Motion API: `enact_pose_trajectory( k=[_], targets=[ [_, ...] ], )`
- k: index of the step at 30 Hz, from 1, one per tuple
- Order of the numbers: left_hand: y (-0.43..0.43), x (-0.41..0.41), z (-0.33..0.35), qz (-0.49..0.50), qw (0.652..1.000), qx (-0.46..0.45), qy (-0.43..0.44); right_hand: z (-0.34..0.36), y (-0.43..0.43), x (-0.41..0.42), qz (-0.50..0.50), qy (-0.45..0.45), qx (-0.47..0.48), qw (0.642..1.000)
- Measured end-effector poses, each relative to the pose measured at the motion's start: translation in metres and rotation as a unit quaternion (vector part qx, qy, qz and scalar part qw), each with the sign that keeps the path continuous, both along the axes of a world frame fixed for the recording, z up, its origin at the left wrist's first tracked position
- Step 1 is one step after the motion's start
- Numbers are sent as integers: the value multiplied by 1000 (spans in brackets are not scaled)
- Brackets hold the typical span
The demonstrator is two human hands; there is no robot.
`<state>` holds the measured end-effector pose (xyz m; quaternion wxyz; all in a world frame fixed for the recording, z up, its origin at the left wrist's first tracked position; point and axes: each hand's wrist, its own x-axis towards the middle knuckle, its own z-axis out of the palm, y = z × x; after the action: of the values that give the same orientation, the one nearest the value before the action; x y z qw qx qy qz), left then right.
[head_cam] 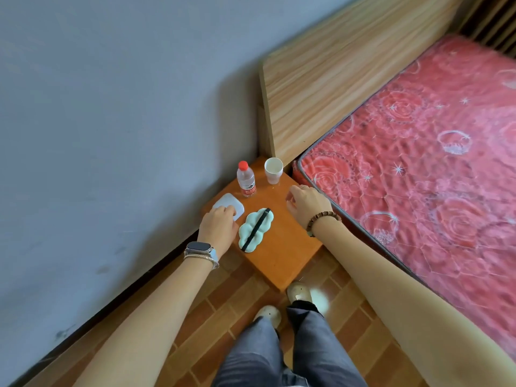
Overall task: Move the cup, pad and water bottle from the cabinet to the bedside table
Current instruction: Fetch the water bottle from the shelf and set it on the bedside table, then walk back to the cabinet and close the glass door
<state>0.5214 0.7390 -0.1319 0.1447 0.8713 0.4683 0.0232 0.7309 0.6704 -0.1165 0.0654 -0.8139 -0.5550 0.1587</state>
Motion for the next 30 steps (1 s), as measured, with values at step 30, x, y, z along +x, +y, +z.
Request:
enact_pose_trajectory(
  k=[30],
  targets=[
    [-268,167,79,-653,747,121,-40,89,-427,-99,-619,-72,-20,781]
  ],
)
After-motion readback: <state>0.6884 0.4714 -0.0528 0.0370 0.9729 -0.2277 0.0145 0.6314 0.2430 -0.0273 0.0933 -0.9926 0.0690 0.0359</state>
